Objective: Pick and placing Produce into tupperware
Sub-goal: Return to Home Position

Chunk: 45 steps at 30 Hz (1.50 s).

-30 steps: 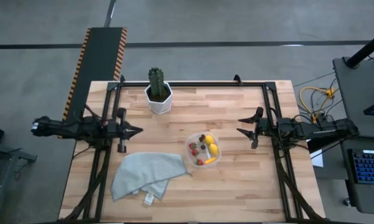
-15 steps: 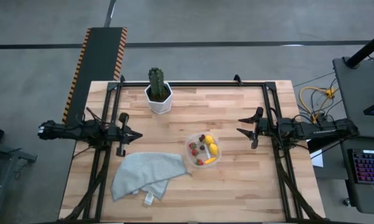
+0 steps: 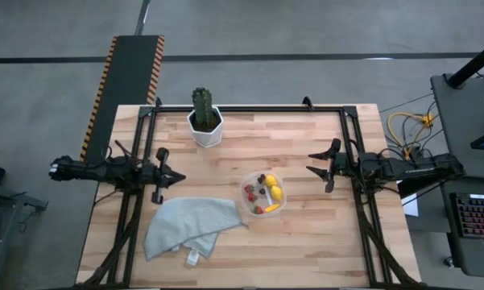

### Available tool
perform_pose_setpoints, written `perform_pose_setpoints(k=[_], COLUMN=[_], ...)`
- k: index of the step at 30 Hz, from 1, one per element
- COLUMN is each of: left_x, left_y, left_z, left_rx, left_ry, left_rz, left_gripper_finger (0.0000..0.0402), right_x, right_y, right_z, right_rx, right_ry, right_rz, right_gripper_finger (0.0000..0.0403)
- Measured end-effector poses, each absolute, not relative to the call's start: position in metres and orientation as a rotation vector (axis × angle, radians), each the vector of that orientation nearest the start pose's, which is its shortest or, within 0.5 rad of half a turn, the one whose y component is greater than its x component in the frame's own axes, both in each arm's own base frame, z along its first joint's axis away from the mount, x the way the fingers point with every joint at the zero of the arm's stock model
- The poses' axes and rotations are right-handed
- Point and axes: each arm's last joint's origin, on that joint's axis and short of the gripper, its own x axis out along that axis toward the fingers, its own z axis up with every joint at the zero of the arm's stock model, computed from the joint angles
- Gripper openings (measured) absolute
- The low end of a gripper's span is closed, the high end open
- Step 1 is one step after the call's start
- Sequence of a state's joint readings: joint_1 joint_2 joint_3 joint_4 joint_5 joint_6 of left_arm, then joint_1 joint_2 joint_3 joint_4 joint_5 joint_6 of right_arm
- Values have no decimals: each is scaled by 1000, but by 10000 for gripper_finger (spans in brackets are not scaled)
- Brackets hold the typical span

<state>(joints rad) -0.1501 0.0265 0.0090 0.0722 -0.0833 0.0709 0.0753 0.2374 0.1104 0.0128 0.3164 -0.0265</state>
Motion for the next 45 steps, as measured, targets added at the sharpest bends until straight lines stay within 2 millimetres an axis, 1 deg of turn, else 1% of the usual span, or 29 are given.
perform_pose_setpoints(k=[3, 6, 14, 22, 27, 31, 34, 37, 41, 45], left_x=[98, 99, 100, 100, 100, 100, 100, 100, 101, 101], left_y=[-10, -9, -9, -9, -9, -9, -9, -9, -9, -9], left_z=[170, 168, 165, 165, 165, 165, 165, 165, 164, 164], left_rx=[52, 28, -18, -18, -18, -18, -18, -18, -17, -17], left_ry=[-38, -17, 10, 10, 11, 11, 12, 11, 14, 17], left_rz=[9, 47, 57, 60, 61, 65, 66, 66, 68, 68], left_gripper_finger=[0, 0, 0, 0, 0, 0, 0, 0, 0, 0], right_x=[109, 109, 109, 109, 110, 110, 110, 110, 109, 107], right_y=[-1, -1, -1, -1, 1, 3, 5, 7, 9, 10], right_z=[183, 183, 183, 184, 187, 190, 191, 191, 191, 193], right_rx=[-49, -49, -49, -48, -39, -25, -4, -5, -43, -47], right_ry=[116, 116, 116, 111, 73, 44, 39, 39, 27, 13], right_rz=[-239, -239, -239, -237, -187, -97, -26, 24, 85, 110], right_gripper_finger=[194, 194, 194, 194, 189, 166, 134, 90, 21, 10])
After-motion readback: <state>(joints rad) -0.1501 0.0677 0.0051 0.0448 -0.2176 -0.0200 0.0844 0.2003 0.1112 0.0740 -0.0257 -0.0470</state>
